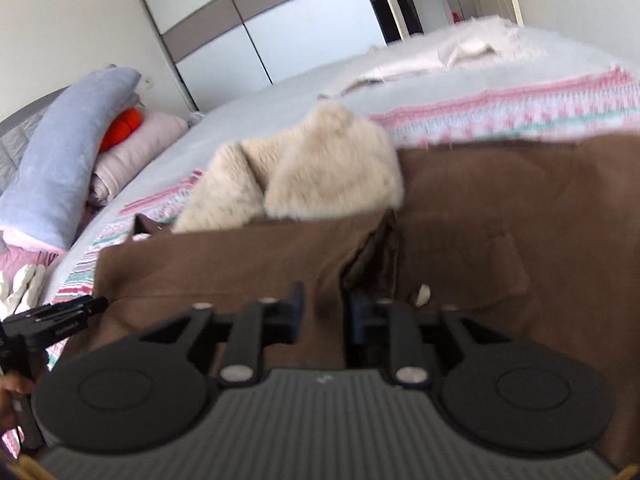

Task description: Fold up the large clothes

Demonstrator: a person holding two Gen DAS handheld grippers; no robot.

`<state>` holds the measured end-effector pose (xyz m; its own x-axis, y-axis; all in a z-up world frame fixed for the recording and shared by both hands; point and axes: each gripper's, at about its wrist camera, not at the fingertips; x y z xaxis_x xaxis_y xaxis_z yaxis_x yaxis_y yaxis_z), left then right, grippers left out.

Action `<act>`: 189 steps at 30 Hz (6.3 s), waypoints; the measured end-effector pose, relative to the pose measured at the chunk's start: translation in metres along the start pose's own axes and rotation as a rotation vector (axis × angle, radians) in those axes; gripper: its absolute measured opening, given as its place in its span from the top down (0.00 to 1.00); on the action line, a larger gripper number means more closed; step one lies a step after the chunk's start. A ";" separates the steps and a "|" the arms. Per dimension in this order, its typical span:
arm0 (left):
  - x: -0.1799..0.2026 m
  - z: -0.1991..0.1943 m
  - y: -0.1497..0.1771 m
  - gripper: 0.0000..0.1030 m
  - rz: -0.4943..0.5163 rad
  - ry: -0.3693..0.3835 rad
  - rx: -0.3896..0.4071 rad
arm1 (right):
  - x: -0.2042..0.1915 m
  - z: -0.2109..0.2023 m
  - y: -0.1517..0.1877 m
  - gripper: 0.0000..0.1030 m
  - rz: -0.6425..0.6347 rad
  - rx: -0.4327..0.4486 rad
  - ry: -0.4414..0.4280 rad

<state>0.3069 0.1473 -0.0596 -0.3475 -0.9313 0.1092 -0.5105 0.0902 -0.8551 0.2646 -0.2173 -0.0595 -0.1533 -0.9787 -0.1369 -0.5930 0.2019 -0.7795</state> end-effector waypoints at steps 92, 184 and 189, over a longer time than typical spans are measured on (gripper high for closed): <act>-0.001 -0.048 -0.010 0.00 -0.395 0.195 0.085 | -0.155 -0.020 -0.015 0.60 -0.262 -0.135 -0.132; 0.030 -0.247 0.073 0.00 -0.134 0.231 -0.161 | 0.074 -0.237 0.069 0.01 -0.227 -0.132 0.085; 0.018 -0.272 0.100 0.00 -0.149 0.270 -0.248 | 0.091 -0.257 0.094 0.01 -0.213 -0.221 0.091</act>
<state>0.0357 0.2357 -0.0053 -0.4329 -0.8171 0.3809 -0.7339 0.0740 -0.6753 -0.0086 -0.2775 0.0118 -0.0715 -0.9943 0.0786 -0.7750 0.0058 -0.6319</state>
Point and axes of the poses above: each gripper's, at about its wrist camera, not at the fingertips, and z roughly the way its jaws point, x to its right, y to its underside, and after that the axes turned 15 degrees about y, right-handed
